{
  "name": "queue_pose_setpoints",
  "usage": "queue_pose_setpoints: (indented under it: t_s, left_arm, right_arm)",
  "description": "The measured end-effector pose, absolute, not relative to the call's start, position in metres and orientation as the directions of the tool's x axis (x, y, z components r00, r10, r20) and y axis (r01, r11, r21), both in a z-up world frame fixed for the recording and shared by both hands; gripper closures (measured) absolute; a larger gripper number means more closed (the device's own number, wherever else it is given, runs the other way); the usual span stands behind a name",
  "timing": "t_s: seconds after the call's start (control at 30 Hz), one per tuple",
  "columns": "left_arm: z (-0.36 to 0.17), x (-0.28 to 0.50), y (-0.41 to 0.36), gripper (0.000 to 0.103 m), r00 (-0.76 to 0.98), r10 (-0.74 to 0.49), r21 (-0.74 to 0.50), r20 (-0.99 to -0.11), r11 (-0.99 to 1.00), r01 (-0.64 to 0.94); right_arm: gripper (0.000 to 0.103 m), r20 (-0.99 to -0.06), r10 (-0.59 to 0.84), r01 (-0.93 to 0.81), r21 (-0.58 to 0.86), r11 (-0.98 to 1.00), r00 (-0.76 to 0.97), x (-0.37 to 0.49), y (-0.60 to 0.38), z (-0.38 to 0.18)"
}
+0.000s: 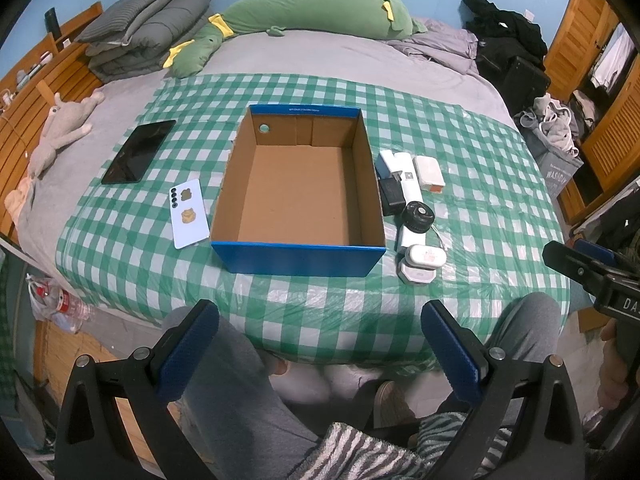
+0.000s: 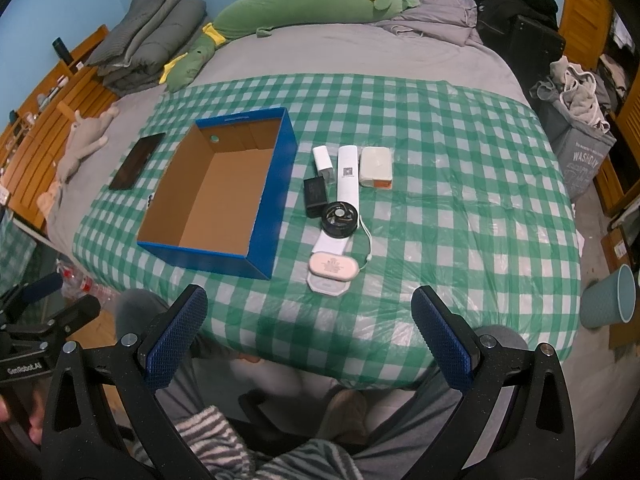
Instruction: Flip cup upside down
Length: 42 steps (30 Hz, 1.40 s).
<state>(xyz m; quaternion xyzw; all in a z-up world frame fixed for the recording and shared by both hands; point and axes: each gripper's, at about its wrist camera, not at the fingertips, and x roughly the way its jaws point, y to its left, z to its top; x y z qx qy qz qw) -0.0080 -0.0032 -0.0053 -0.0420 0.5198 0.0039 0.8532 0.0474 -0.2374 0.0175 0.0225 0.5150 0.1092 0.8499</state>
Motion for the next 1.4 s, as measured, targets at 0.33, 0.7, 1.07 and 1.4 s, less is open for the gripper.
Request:
queue_pose_setpoints:
  t_s: [0.33,0.7,1.07,1.4]
  left_arm:
    - [-0.006,-0.009,-0.004,0.001,0.459,-0.035,-0.067,-0.887,0.996,-0.053]
    - [-0.018,-0.011,0.003,0.001,0.432,-0.036,-0.068,-0.901,0.996,-0.06]
    - [-0.034,0.029,0.041,0.001,0.379,0.032,0.005,-0.925,0.997,-0.073]
    - [-0.063,0.076,0.076,0.001,0.287,0.087,0.065,-0.954,0.994,-0.083]
  right_arm:
    - [0.002,-0.871,0.208,-0.162,0.15,0.975,0.445,0.045,-0.238,0.015]
    - [0.002,-0.882,0.198,-0.157,0.144,0.977,0.427,0.037,-0.238,-0.005]
    - [0.002,-0.916,0.155,-0.211,0.08,0.974,0.37,0.085,-0.245,-0.012]
    - [0.002,-0.946,0.215,-0.31,0.134,0.941,0.244,0.127,-0.243,-0.044]
